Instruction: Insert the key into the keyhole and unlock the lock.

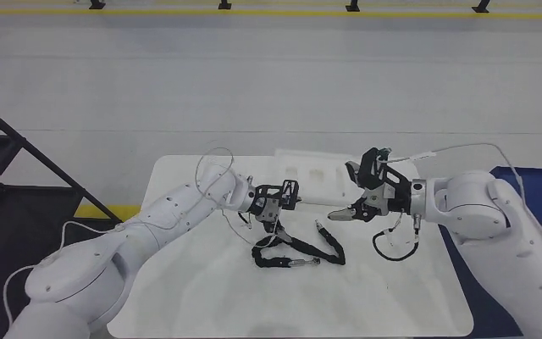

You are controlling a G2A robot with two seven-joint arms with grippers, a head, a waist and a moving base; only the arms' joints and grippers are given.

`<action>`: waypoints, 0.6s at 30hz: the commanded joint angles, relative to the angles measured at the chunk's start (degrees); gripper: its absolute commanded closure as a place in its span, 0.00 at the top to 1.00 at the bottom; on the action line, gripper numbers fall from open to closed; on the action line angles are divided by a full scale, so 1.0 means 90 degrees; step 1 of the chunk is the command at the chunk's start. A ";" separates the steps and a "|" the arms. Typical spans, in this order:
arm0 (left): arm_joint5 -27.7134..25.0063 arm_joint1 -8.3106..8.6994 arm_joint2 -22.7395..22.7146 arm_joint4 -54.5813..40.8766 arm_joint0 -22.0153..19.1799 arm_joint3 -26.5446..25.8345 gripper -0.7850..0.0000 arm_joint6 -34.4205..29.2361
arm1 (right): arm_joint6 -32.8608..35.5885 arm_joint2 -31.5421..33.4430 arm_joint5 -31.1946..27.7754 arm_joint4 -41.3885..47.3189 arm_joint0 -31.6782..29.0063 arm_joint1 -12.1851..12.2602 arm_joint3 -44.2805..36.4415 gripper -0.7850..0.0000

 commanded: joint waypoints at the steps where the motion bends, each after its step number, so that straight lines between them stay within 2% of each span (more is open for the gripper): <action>1: 0.0000 0.0053 0.0045 -0.0178 -0.0215 0.0041 1.00 0.0420 | 0.0003 -0.0223 -0.0324 -0.0033 0.0364 -0.0058 0.0439 1.00; 9: 0.0000 0.0285 0.0045 -0.0294 -0.1017 0.0376 1.00 0.0935 | -0.0693 -0.1235 -0.1802 -0.0001 0.1908 -0.0469 0.2594 1.00; 14: 0.0000 0.0403 0.0045 -0.0667 -0.1546 0.0687 1.00 0.1235 | -0.1112 -0.1799 -0.1802 0.0154 0.2689 -0.0712 0.3398 1.00; 18: 0.0000 0.0406 0.0045 -0.1068 -0.1823 0.0902 1.00 0.1243 | -0.1264 -0.2210 -0.1802 0.0222 0.3211 -0.0850 0.3819 1.00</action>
